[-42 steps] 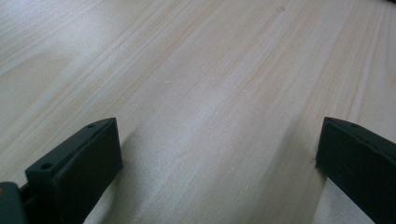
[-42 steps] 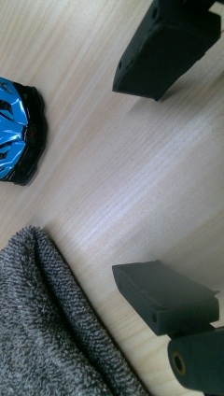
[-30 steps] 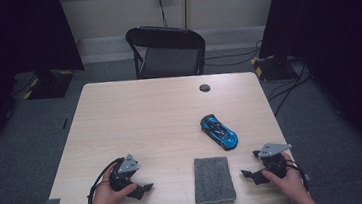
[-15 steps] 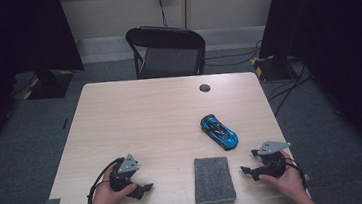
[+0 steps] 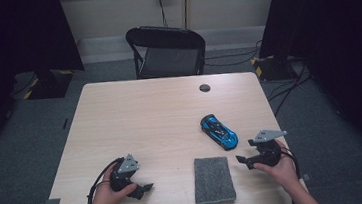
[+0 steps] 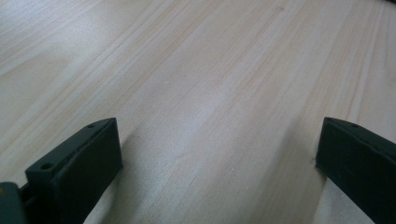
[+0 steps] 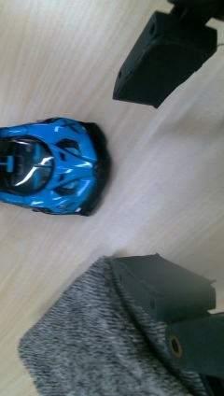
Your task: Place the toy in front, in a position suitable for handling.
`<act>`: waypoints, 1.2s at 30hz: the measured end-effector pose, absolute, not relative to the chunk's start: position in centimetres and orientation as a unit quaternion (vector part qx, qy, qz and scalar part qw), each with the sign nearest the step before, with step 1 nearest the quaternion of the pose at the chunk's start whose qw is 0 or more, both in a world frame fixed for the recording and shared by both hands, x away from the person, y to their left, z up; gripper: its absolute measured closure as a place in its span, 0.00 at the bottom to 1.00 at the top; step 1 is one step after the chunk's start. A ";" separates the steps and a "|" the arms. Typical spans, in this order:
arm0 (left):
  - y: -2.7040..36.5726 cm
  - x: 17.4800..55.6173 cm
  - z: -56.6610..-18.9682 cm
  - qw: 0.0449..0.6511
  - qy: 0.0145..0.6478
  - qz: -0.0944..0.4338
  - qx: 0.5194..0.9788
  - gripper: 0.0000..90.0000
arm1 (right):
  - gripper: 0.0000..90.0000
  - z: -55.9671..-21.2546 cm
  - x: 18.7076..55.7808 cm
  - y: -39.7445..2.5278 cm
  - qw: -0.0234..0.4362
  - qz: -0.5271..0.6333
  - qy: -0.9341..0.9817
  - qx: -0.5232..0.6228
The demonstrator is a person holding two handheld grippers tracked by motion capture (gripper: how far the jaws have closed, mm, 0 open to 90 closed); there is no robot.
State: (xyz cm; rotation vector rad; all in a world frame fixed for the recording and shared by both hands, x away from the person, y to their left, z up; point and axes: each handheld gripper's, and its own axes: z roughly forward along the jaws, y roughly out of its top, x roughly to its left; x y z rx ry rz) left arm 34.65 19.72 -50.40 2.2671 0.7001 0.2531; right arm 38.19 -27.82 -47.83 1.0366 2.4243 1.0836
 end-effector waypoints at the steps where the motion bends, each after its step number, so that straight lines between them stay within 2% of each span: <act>1: 19.7 34.6 -50.4 0.369 0.273 0.099 0.883 0.00 | 0.18 -47.7 38.4 -27.7 0.149 0.376 0.841 0.359; 12: 19.7 34.6 -50.4 0.369 0.273 0.099 0.883 0.00 | 0.16 -46.3 40.9 -25.2 0.157 0.384 0.836 0.361; 36: 19.7 34.6 -50.4 0.369 0.273 0.099 0.883 0.00 | 0.16 -46.8 46.4 -20.6 0.158 0.371 0.836 0.373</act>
